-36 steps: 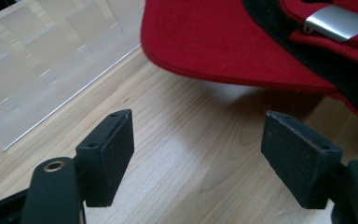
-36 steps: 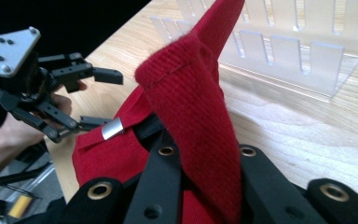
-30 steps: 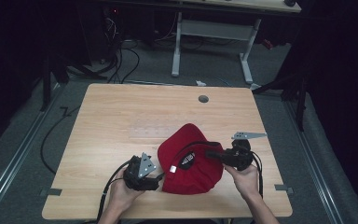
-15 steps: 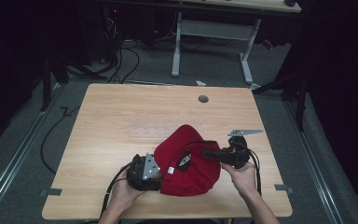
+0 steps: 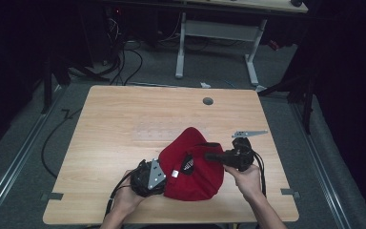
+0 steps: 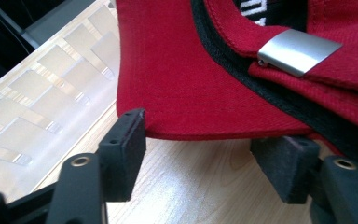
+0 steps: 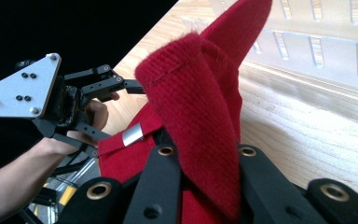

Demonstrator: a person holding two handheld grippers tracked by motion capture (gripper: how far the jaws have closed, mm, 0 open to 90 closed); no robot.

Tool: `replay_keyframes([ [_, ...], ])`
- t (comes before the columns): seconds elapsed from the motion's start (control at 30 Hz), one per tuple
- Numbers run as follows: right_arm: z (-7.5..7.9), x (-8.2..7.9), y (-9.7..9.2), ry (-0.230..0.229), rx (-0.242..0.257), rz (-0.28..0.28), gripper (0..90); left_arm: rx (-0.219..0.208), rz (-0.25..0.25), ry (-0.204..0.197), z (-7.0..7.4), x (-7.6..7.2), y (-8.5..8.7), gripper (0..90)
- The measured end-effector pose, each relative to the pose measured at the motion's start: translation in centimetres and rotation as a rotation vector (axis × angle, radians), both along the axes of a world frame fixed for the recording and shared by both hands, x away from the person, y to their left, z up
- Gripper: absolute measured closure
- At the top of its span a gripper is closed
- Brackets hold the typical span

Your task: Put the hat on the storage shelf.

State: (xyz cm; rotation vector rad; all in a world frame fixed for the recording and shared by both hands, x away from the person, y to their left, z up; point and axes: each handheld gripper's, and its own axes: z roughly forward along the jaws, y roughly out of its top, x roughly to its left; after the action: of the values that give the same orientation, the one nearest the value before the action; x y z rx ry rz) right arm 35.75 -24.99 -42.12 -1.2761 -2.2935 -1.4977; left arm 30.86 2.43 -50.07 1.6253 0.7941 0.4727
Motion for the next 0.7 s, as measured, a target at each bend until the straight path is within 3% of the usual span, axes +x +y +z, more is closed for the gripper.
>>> replay_keyframes([
  [0.07,0.05,0.04,-0.11,0.008,0.012,0.006,86.5,-0.005,0.012,-0.002,0.08,0.11,0.13,37.6],
  [0.13,0.04,0.17,-0.32,0.029,0.056,0.022,86.5,0.019,0.031,-0.022,-0.01,0.13,0.14,30.1],
  [0.53,0.45,0.87,-0.25,0.097,0.167,0.057,86.4,0.048,0.023,-0.042,-0.51,-0.14,-0.34,19.1],
  [0.6,0.42,0.93,-0.22,0.104,0.175,0.064,86.3,0.053,0.02,-0.049,-0.46,-0.14,-0.56,17.5],
  [0.7,0.41,0.96,0.03,0.103,0.144,0.065,86.3,0.066,0.016,-0.058,-0.49,-0.24,-0.69,19.2],
])
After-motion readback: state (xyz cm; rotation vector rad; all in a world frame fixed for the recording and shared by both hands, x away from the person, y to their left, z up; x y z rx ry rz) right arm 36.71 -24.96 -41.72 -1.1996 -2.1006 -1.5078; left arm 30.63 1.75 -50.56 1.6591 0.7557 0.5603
